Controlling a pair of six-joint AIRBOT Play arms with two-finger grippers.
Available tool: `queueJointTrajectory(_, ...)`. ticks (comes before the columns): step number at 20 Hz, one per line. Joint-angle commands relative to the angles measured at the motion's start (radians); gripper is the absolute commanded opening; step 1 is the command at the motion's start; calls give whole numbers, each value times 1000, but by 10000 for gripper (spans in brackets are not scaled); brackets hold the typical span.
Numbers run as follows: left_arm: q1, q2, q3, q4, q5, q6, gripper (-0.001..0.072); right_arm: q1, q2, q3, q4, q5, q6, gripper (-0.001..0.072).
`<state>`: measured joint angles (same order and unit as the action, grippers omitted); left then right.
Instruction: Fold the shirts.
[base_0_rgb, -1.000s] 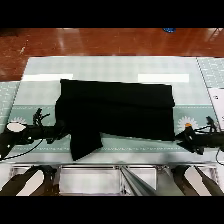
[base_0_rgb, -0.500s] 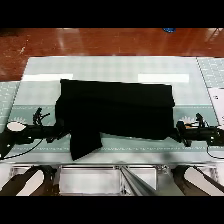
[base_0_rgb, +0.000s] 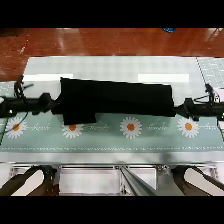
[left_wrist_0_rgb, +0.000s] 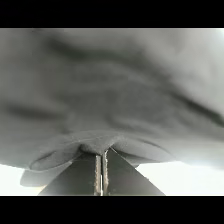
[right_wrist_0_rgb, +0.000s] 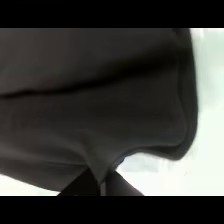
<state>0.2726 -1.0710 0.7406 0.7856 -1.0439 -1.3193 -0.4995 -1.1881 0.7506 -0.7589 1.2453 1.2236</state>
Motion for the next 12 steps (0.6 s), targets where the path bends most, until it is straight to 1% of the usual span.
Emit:
queueJointTrajectory(1, -50, -158, 195, -1, -11, 5, 19, 35, -62, 134, 27, -10, 13, 31)
queueJointTrajectory(3, -84, -296, 325, -2, -13, -22, 18, 66, -128, 194, 44, -52, 13, 31)
queueJointTrajectory(6, -118, -495, 537, -1, -38, -86, 18, 92, -245, 288, 47, -86, 25, 31)
queueJointTrajectory(9, -140, -676, 714, -2, -76, -91, 19, 92, -350, 364, 51, -106, 33, 31)
queueJointTrajectory(12, -145, -794, 836, -9, -76, -115, 19, 92, -439, 430, 61, -129, 33, 31)
